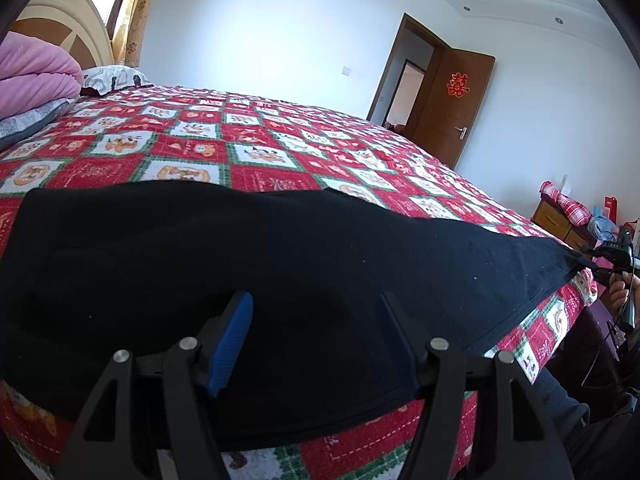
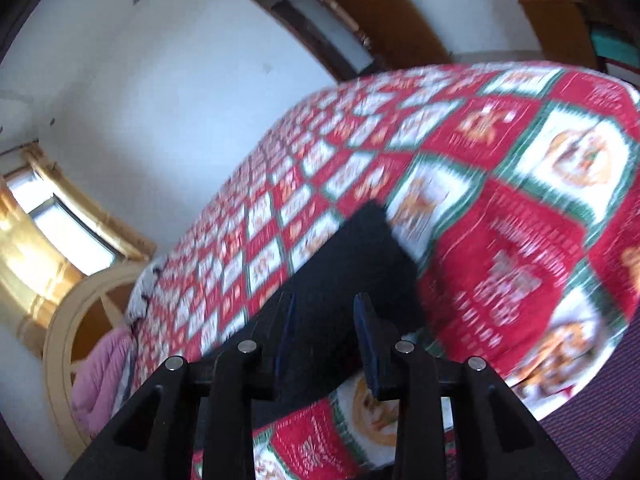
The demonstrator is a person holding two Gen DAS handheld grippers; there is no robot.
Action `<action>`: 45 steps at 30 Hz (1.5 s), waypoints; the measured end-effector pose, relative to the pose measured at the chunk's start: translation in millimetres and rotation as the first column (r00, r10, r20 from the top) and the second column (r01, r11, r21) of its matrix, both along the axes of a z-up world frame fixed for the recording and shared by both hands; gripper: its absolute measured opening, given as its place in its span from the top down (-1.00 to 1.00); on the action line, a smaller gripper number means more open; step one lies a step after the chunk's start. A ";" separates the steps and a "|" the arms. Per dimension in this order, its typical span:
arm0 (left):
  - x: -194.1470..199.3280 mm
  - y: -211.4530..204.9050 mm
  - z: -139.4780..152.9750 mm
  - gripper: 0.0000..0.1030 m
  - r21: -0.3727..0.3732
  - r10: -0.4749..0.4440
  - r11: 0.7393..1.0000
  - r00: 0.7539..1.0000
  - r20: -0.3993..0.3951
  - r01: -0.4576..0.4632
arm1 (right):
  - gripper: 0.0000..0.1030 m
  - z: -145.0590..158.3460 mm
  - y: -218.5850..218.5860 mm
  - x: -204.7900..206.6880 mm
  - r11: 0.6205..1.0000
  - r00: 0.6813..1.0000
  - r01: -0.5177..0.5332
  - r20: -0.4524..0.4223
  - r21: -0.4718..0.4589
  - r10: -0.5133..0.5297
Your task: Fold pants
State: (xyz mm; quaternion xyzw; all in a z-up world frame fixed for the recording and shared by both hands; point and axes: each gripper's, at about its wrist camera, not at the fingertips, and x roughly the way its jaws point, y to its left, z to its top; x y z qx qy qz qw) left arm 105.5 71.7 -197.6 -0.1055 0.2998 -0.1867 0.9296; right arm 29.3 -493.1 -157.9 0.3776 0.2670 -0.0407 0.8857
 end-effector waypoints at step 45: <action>1.3 14.0 20.3 -0.36 -0.005 0.046 0.999 0.999 0.025 -0.046 | 0.11 -2.6 15.6 -16.6 0.982 0.986 0.108 -0.110 -0.157 -0.127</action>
